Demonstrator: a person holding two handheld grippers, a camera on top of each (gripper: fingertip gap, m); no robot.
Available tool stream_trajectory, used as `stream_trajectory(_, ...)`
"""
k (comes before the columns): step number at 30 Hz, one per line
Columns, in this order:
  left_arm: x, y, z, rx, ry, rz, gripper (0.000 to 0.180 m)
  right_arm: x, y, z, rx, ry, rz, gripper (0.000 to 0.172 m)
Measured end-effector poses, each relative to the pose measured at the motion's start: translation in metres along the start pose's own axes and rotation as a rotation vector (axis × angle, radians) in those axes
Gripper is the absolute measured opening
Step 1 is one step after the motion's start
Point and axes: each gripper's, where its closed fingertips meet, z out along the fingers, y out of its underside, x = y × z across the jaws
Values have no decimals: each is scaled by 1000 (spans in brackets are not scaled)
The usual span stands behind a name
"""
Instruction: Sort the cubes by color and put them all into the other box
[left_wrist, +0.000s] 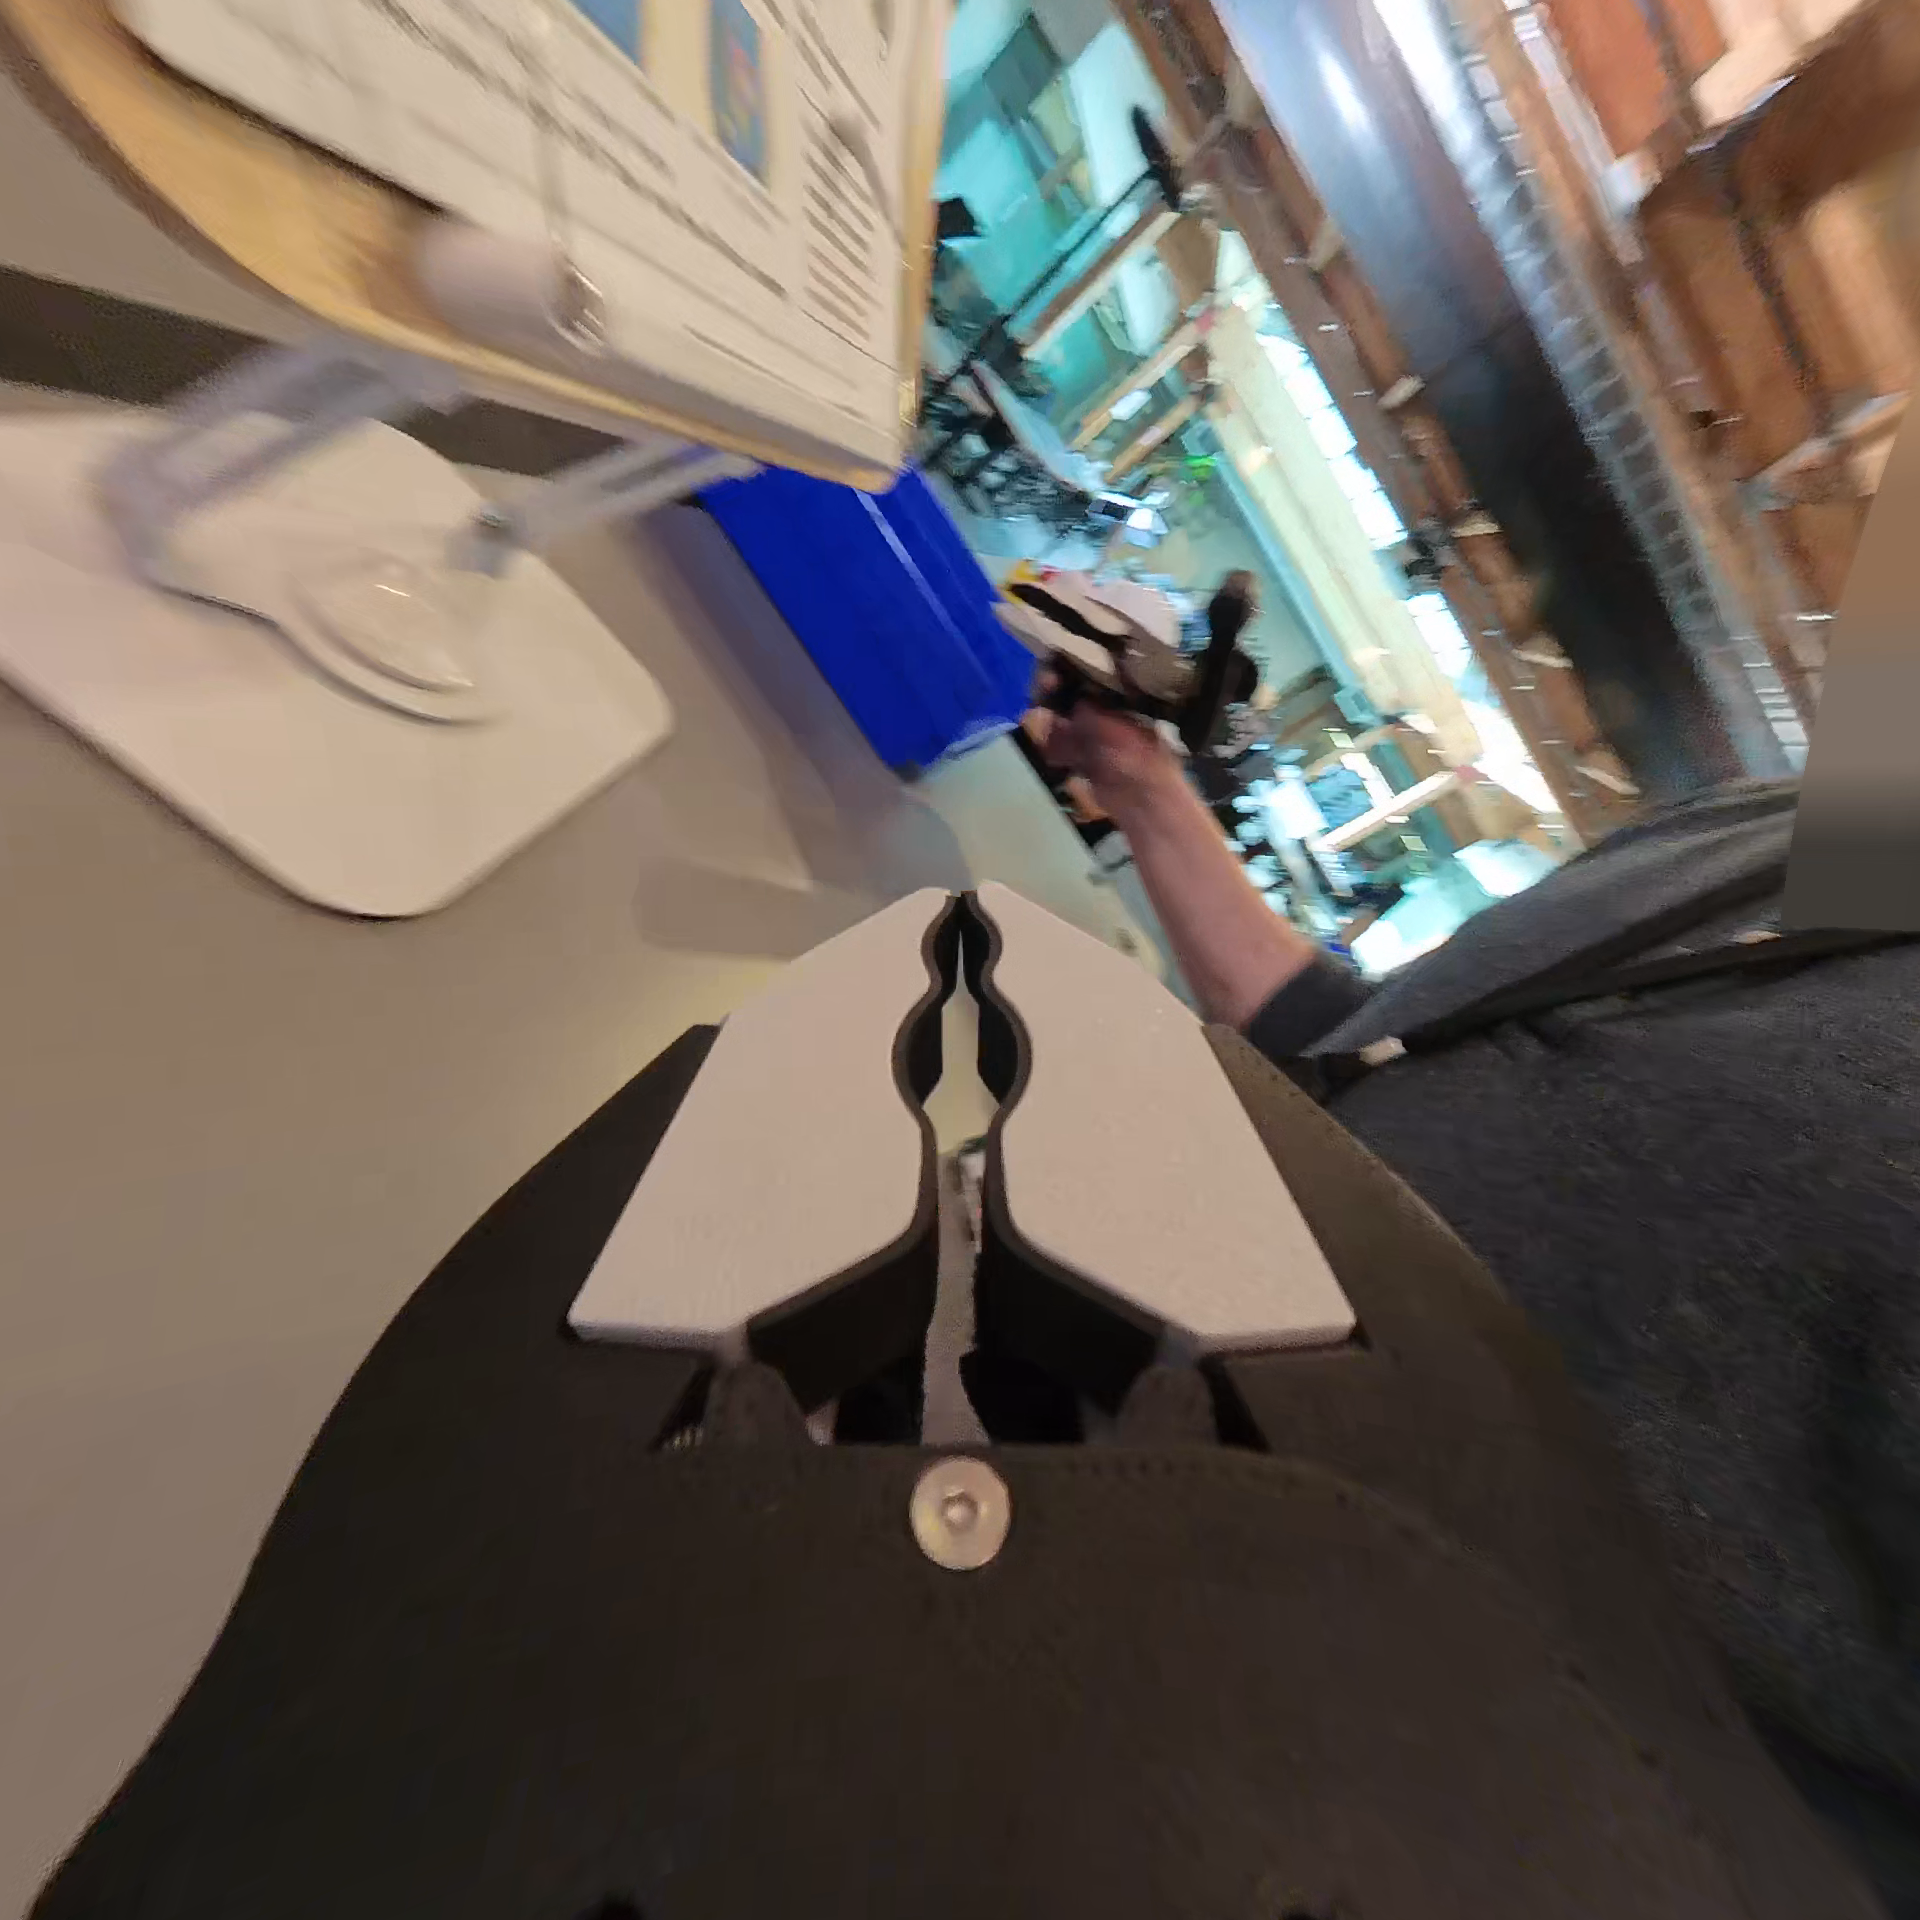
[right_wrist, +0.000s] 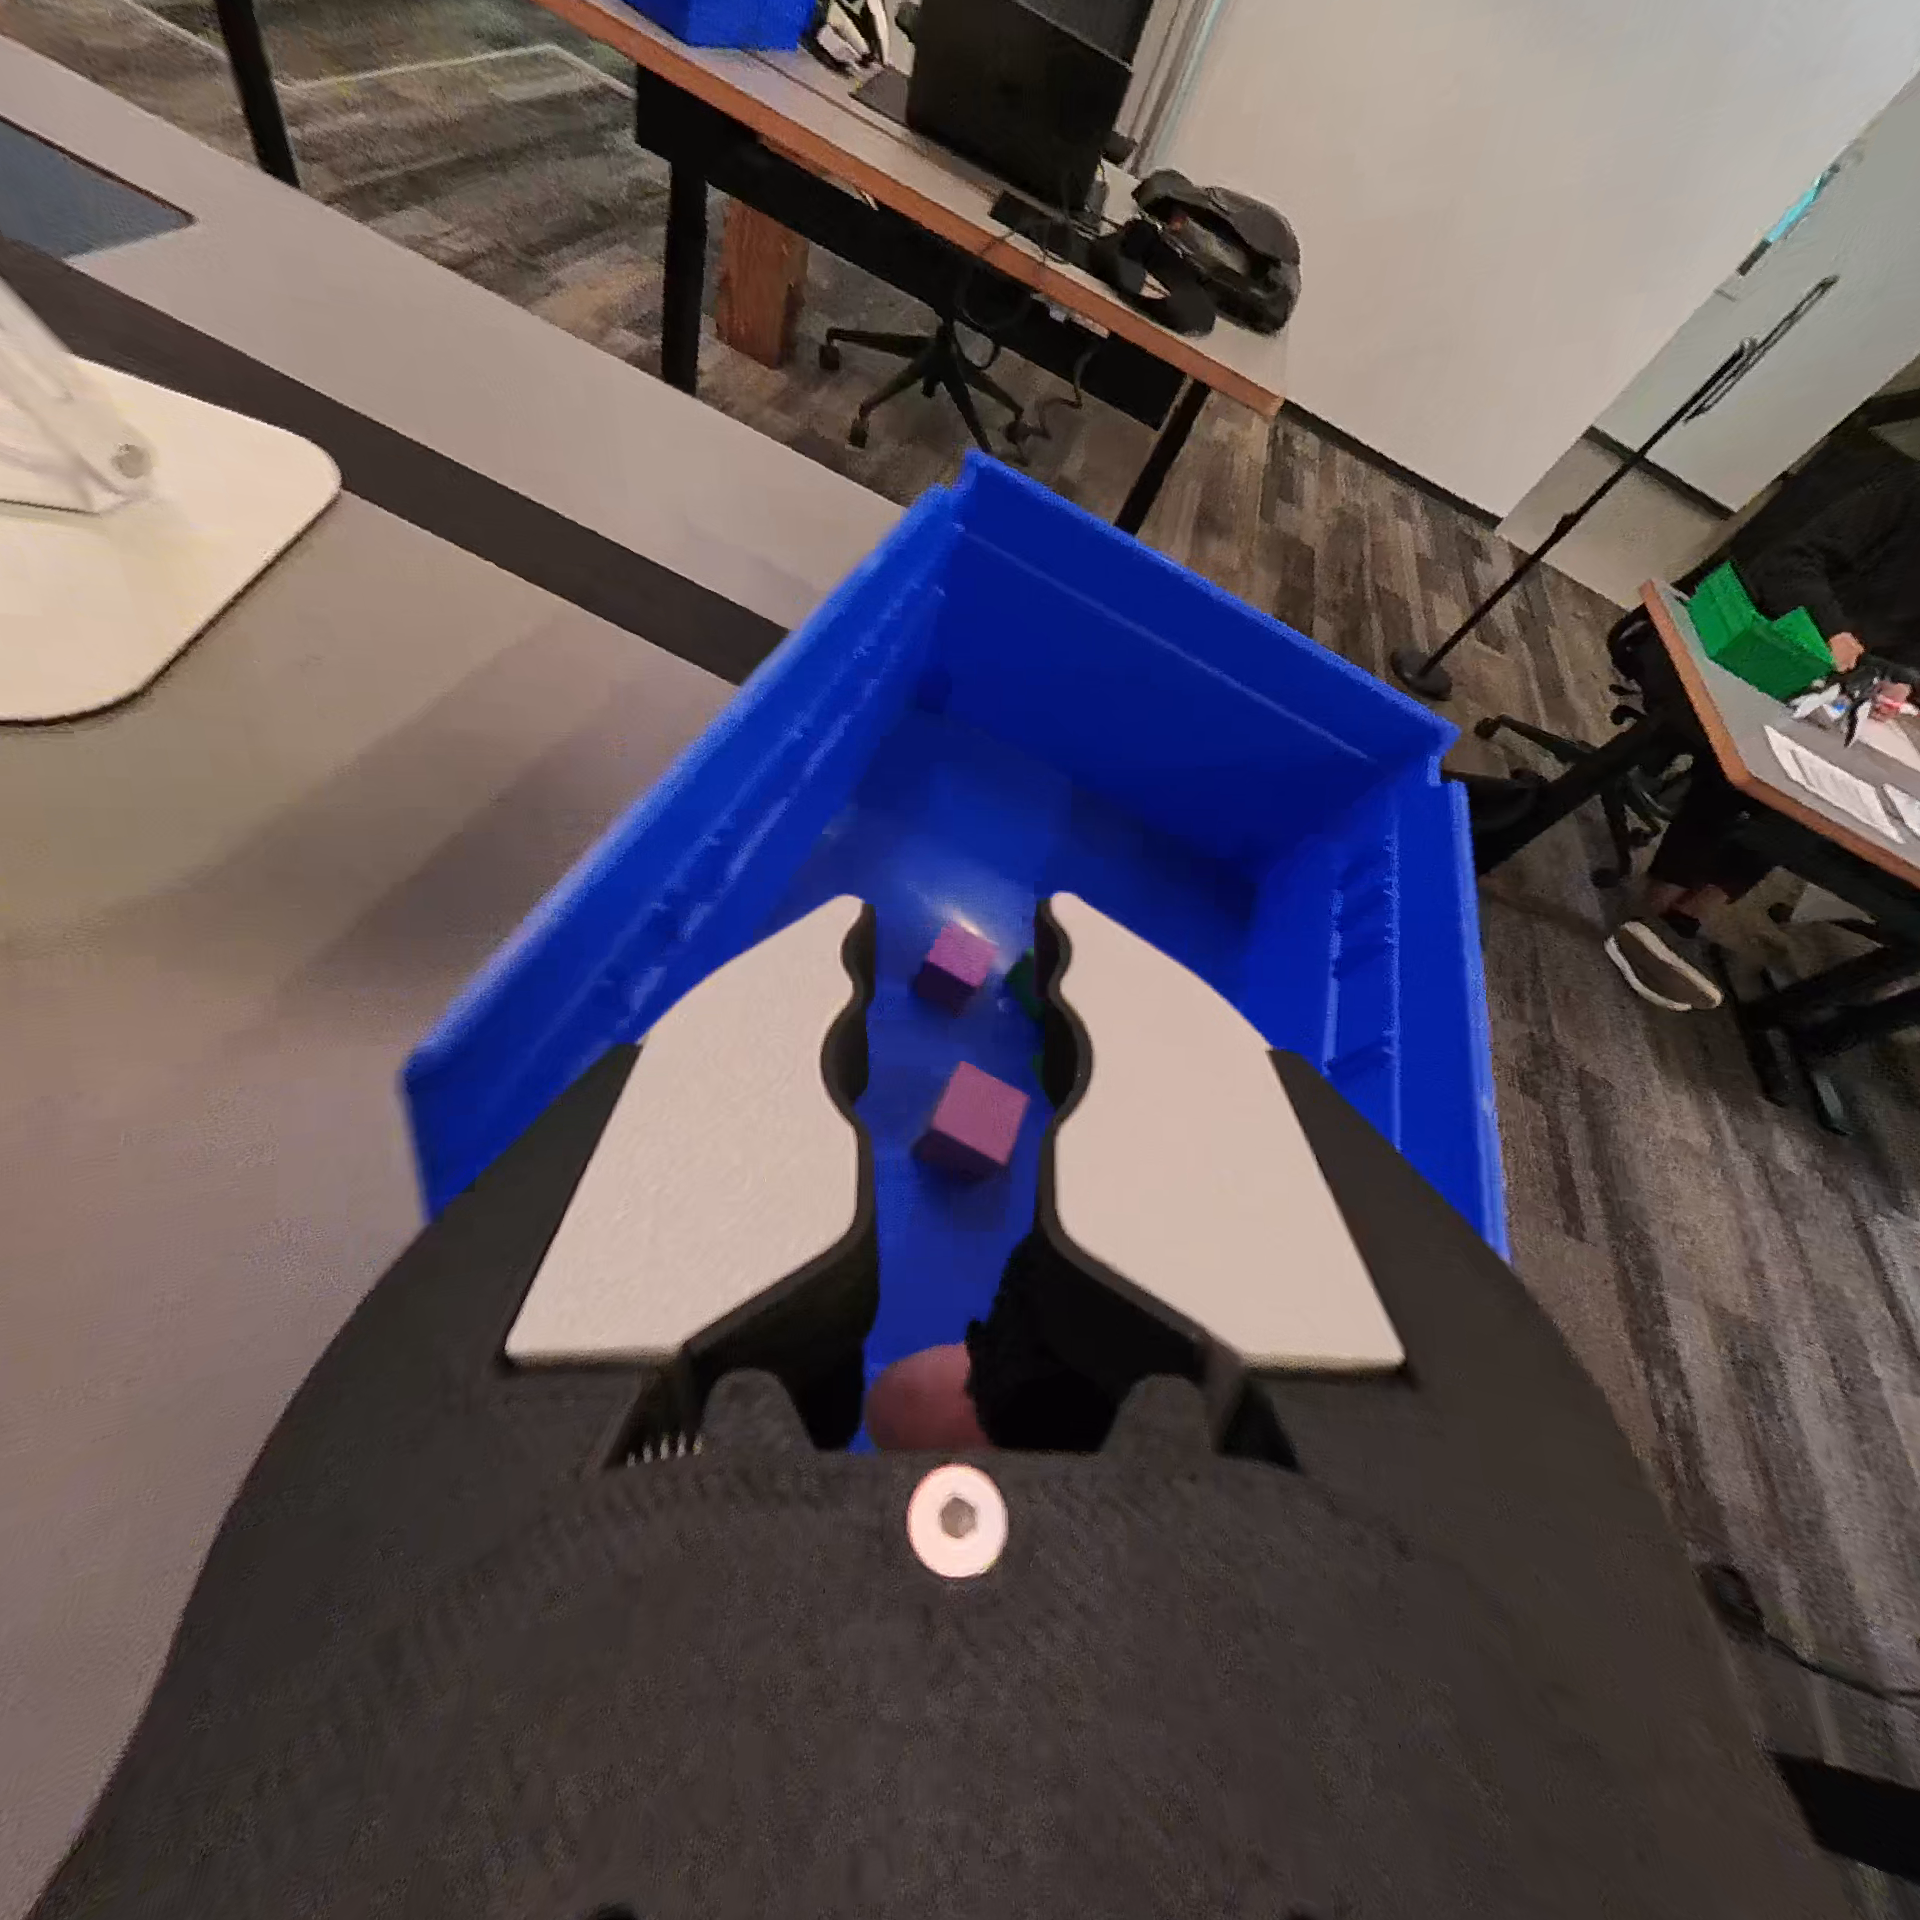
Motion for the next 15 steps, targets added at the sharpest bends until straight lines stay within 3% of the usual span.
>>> stream_trajectory(5,-61,-51,-62,-11,-356,167,2,-45,-17,-12,22,-58,-59,29)
stream_trajectory(10,-138,-96,-112,-122,-651,302,13,-71,-20,-16,-2,-90,-104,29)
stream_trajectory(15,-208,-126,-114,-254,-771,371,29,-58,-17,-19,-32,-55,-14,29)
